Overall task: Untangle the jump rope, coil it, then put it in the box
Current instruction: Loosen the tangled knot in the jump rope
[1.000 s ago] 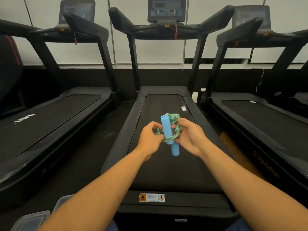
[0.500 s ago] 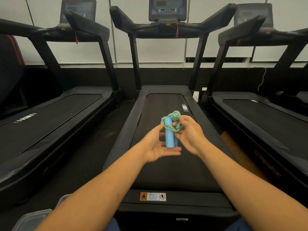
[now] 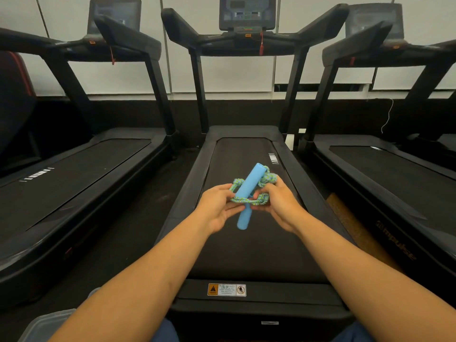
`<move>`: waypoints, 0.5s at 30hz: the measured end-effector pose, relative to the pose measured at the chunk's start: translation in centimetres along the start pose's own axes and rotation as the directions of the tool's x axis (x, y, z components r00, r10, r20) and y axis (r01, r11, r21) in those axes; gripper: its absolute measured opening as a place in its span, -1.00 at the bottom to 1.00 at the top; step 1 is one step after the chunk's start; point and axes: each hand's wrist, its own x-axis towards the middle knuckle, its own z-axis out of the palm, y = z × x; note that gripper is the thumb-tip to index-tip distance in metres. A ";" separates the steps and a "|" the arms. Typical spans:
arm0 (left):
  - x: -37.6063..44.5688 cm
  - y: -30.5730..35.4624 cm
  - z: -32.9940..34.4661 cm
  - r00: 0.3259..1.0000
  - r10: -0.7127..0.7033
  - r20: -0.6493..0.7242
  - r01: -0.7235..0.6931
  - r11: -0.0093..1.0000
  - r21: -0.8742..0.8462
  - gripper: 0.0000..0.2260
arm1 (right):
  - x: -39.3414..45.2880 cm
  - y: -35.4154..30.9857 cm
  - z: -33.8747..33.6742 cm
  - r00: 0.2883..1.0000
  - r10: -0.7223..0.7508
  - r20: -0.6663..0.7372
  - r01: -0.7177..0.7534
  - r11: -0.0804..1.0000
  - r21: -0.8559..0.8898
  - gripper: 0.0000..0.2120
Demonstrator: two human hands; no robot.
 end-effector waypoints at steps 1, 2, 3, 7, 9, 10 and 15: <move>0.0 0.0 -0.1 1.000 0.009 -0.010 -0.009 1.000 0.004 -0.63 | 0.0 0.0 -0.1 1.000 0.001 0.016 -0.001 1.000 0.008 -0.62; 0.1 0.1 -0.3 1.000 0.021 -0.018 -0.021 1.000 0.006 -0.63 | 0.0 -0.1 -0.2 0.999 0.001 0.036 -0.002 1.000 0.017 -0.61; 0.1 0.1 -0.4 0.999 0.033 -0.022 -0.033 0.999 0.006 -0.62 | -0.1 -0.1 -0.3 0.998 0.003 0.057 -0.004 1.000 0.025 -0.61; 0.2 0.1 -0.7 0.997 0.064 -0.043 -0.064 0.998 0.018 -0.58 | -0.2 -0.2 -0.6 0.993 -0.001 0.121 -0.008 0.997 0.076 -0.67; 0.3 0.2 -0.7 0.997 0.071 -0.041 -0.071 0.997 0.017 -0.58 | -0.3 -0.3 -0.7 0.989 -0.005 0.151 -0.013 0.993 0.121 -0.76; 0.2 0.3 -0.7 0.997 0.068 -0.030 -0.068 0.998 0.010 -0.58 | -0.3 -0.4 -0.6 0.986 -0.003 0.164 -0.024 0.987 0.161 -0.78; -0.5 0.6 -0.3 0.991 0.089 0.098 -0.090 0.996 0.006 -0.56 | -0.3 -0.6 -0.1 0.985 0.017 0.174 -0.074 0.943 0.325 -0.72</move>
